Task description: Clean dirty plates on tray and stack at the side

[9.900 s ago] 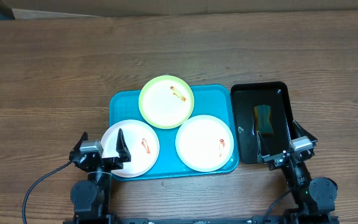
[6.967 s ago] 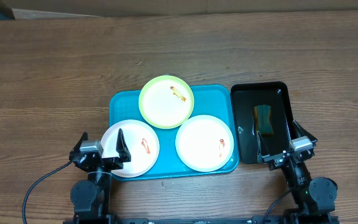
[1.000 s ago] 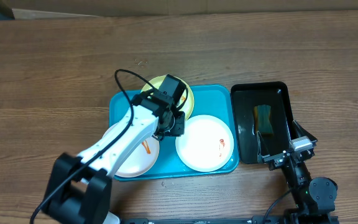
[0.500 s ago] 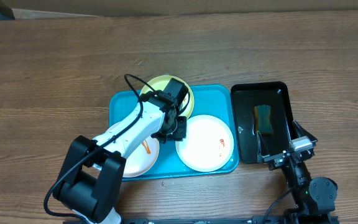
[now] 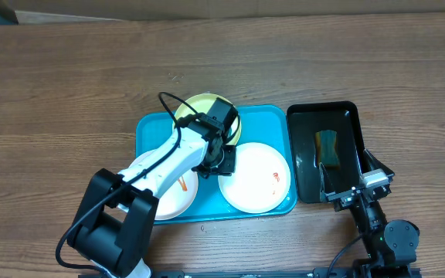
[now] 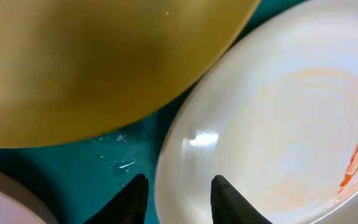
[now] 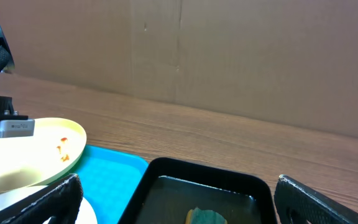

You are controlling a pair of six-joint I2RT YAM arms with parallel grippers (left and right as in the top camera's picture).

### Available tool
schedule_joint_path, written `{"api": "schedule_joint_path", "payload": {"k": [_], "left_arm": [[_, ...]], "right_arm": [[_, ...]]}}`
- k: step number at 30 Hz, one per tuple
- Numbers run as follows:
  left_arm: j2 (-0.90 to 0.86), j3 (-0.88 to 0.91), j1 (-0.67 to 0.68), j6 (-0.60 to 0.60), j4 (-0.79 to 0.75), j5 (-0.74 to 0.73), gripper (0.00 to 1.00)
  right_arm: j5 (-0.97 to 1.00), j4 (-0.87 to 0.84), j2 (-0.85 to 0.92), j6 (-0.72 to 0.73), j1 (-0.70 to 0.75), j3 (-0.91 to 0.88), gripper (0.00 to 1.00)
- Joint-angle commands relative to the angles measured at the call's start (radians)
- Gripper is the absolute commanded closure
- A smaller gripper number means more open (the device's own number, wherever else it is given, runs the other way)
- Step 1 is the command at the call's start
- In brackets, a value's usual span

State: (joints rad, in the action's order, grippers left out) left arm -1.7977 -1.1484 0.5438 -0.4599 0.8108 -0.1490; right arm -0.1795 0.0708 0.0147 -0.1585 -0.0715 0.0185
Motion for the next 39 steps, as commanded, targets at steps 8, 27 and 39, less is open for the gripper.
{"api": "schedule_joint_path", "payload": {"k": [8,27,39], "left_arm": [[-0.015,0.01,0.026,0.025,-0.006,0.041,0.64],[-0.016,0.007,0.006,0.017,0.016,0.036,0.57],[-0.063,0.007,-0.003,0.018,0.019,0.009,0.57]], "right_arm": [[-0.031,-0.011,-0.012,0.195,0.006,0.016,0.0],[0.043,0.581,0.752,0.238,0.006,0.886,0.0],[0.006,1.109,1.292,0.241,0.006,1.361,0.0]]}}
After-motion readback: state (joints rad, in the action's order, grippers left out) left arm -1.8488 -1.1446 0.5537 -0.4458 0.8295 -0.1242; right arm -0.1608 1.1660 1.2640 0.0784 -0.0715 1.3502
